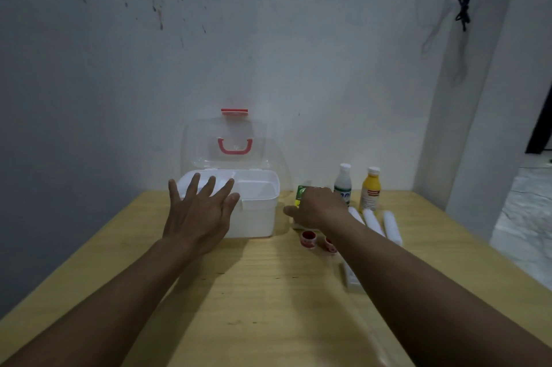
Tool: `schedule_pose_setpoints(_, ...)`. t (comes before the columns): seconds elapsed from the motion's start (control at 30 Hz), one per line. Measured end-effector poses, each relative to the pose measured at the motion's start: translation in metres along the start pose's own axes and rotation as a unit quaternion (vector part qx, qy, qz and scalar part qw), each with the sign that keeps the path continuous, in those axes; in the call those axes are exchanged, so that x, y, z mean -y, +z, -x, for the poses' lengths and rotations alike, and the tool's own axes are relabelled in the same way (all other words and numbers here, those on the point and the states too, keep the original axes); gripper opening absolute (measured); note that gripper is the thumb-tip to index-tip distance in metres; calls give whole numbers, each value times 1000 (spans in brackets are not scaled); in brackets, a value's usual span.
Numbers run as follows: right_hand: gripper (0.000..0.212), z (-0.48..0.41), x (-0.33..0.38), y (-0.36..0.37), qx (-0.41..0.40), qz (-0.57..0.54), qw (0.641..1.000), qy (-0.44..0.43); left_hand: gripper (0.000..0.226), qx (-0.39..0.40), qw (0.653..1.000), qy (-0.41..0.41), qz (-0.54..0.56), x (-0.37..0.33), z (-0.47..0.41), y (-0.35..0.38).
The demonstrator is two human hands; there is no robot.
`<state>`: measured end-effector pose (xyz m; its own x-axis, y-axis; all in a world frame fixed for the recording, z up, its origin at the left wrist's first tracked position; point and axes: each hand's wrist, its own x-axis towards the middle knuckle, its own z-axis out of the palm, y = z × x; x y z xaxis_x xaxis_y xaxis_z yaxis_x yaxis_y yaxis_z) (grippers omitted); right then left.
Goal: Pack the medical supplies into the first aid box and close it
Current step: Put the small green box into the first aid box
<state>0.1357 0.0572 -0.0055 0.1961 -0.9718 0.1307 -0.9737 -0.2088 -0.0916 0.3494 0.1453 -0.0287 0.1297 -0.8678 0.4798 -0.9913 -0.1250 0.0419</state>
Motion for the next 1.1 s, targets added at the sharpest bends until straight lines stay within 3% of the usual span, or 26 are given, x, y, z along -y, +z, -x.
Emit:
schedule_pose_setpoints(0.23,21,5,-3,4,-4,-53,999,12,78,-12,1000,-5,9,-1,-1,3)
schedule_pose_setpoints(0.43,51,8,-9,-7,-50,-98,994,11,69,-21,999,-10,27,-1,-1,2)
schedule_pose_setpoints(0.9,47,20,-14,-93,-178,-187,965,-51,68,-23,998,-35,39,7,-5,-10)
schedule_pose_setpoints(1.1,39,15,9,-120,-129,-202,963,-122,57,7,998,-43,34,12,-3,-10)
